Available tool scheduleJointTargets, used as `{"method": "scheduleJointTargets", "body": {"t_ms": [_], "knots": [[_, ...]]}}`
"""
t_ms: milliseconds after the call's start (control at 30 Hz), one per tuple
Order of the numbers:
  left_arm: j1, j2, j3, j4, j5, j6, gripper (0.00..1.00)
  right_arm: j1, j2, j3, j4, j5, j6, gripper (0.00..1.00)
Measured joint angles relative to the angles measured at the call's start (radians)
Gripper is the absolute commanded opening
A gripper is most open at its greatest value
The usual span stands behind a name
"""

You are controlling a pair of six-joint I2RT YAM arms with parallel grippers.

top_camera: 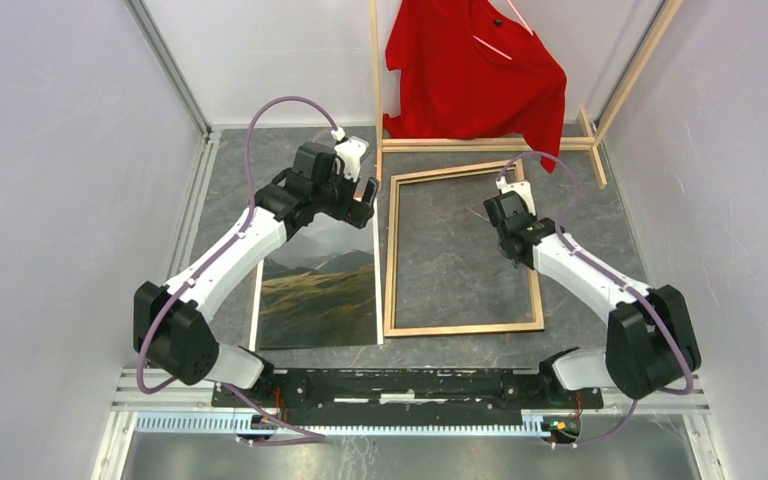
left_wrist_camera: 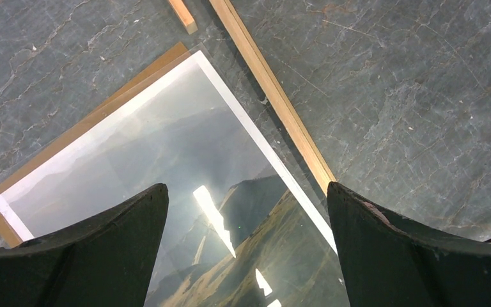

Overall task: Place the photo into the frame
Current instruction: Turn over the photo frame at the center of the board.

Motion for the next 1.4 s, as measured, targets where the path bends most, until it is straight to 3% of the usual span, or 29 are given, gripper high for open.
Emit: {"method": "scheduleJointTargets", "body": {"t_ms": [500,600,667,700,800,1000,1133,1267,1400], "knots": [[0.000,-0.034,-0.031,-0.031,0.002,0.045,1.00,0.000,0.205,-0.051,0.174,0.039,-0.046,0.20],[0.000,-0.040,-0.031,-0.035,0.002,0.052,1.00,0.000,0.239,-0.051,0.195,0.049,-0.053,0.28],[0.000,-0.040,-0.031,-0.039,0.001,0.054,1.00,-0.001,0.262,-0.051,0.204,0.055,-0.054,0.60],[0.000,-0.040,-0.031,-0.047,0.001,0.059,1.00,-0.002,0.275,-0.049,0.207,0.058,-0.056,0.69],[0.000,-0.040,-0.031,-0.054,0.002,0.062,1.00,-0.004,0.304,-0.038,0.195,0.103,-0.075,0.81],[0.019,-0.040,-0.031,-0.084,0.006,0.067,1.00,-0.021,0.293,-0.016,0.161,0.121,-0.071,0.83],[0.092,-0.040,-0.030,-0.103,0.031,0.077,1.00,-0.010,0.229,0.019,0.138,0.038,-0.038,0.86],[0.231,-0.039,-0.026,-0.108,0.066,0.080,1.00,0.103,0.176,0.097,0.157,-0.071,0.017,0.86],[0.377,-0.038,-0.025,-0.121,0.086,0.091,1.00,0.268,0.224,0.206,0.225,-0.197,0.075,0.86]]}}
